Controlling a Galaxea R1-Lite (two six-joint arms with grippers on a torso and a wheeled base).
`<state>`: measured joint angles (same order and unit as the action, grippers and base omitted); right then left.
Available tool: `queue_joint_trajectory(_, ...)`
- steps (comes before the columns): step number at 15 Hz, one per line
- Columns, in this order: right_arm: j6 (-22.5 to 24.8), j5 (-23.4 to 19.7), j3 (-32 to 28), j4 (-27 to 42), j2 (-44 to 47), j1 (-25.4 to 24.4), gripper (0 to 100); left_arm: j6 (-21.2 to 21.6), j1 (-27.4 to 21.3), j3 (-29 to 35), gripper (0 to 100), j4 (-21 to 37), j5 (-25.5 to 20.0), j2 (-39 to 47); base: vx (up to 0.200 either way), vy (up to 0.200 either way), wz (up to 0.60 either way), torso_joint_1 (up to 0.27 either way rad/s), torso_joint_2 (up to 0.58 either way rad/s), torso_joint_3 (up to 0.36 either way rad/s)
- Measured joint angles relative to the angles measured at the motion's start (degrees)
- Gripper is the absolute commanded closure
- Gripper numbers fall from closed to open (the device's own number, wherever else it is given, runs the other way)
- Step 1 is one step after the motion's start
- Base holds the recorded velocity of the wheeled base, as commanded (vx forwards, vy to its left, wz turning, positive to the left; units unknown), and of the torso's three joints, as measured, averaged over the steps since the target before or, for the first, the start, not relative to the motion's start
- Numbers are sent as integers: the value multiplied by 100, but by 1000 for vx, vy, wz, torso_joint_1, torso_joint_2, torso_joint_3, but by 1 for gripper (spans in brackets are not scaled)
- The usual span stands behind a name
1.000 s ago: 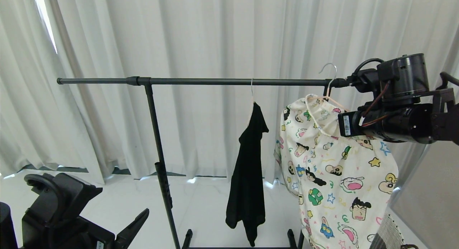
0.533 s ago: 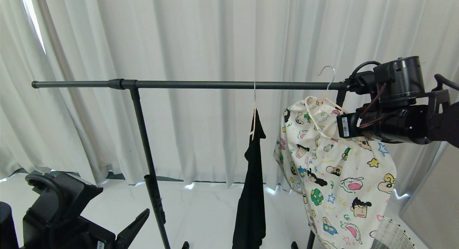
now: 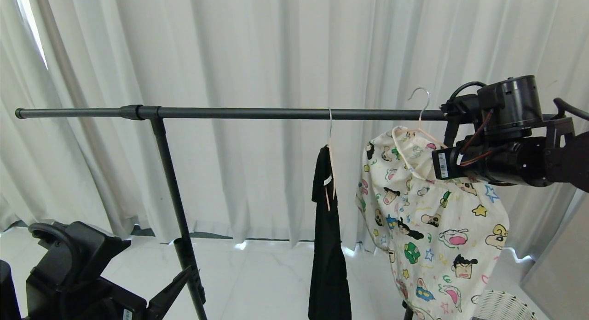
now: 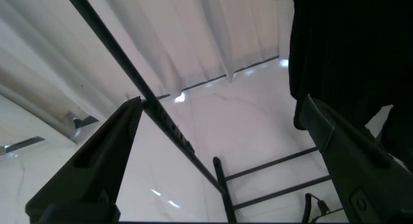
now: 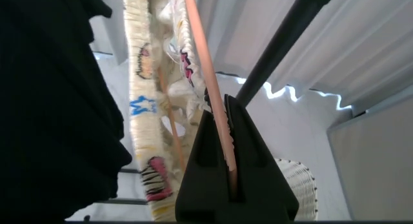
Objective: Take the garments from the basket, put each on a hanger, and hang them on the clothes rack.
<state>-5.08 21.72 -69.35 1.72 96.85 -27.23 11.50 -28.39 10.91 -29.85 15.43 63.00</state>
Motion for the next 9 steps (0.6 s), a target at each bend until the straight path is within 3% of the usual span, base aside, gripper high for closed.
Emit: queue_joint_trajectory(9, 158, 0, -60, -297, 592, 249, 100, 18, -49, 50, 0, 0, -9, -11, 0, 0, 0, 0, 0, 0)
